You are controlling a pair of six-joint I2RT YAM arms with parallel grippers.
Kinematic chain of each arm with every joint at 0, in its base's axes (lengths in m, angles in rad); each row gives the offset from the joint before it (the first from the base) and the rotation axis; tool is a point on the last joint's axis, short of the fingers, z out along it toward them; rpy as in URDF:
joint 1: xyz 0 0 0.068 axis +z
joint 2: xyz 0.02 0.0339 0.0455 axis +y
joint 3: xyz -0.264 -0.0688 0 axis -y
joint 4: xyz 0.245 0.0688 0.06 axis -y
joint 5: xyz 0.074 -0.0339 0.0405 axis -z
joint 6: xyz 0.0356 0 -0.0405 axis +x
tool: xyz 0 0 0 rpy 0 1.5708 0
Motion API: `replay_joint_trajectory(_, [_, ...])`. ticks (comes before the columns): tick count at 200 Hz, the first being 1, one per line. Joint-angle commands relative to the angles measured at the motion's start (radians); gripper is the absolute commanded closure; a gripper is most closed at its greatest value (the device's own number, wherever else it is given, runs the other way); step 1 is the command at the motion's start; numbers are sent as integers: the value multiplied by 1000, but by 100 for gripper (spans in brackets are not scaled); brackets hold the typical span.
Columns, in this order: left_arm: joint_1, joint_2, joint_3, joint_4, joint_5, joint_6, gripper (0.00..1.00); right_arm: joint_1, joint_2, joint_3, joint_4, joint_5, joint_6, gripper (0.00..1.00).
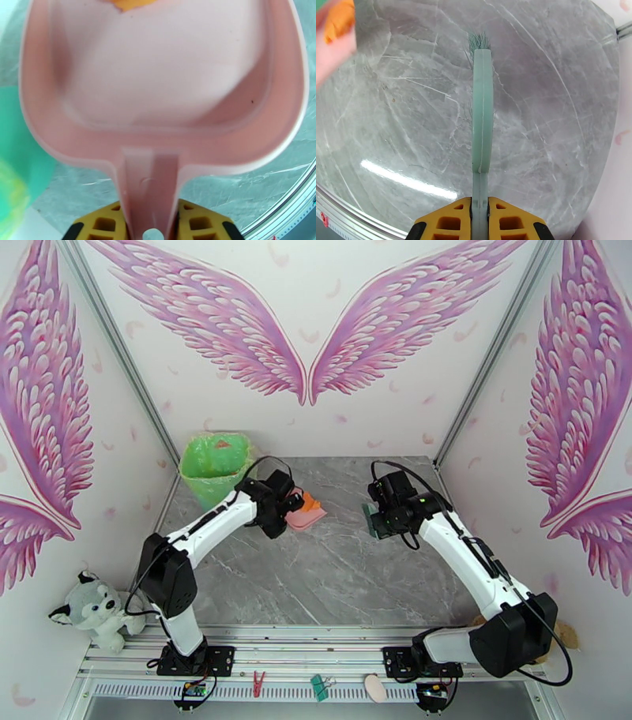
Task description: Sweep away the paper scraps from the table
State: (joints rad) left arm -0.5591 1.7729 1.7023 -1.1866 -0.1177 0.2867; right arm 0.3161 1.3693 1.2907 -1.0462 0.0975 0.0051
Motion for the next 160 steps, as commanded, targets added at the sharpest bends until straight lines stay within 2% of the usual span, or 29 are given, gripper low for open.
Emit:
replay_joint_trajectory(1, [60, -53, 151, -189, -13, -11, 100, 2, -24, -32, 57, -17, 24, 100])
replay_joint_trajectory(34, [155, -38, 372, -344, -114, 16, 100, 4, -24, -62, 77, -41, 25, 100])
replay_joint_trajectory(55, [217, -67, 407, -341, -108, 8, 100, 6, -26, -80, 90, -57, 30, 100])
replay_joint_trajectory(76, [249, -58, 446, -374, -207, 0, 100, 11, -31, -93, 101, -71, 30, 100])
replay_joint_trajectory(115, [331, -39, 519, -397, -308, -4, 100, 21, -42, -110, 118, -84, 28, 100])
replay_joint_trajectory(145, [444, 10, 619, -371, -258, 6, 100, 37, -33, -108, 123, -102, 30, 100])
replay_joint_trajectory(160, [487, 58, 660, -373, -271, 1, 100, 46, -37, -109, 119, -98, 27, 100])
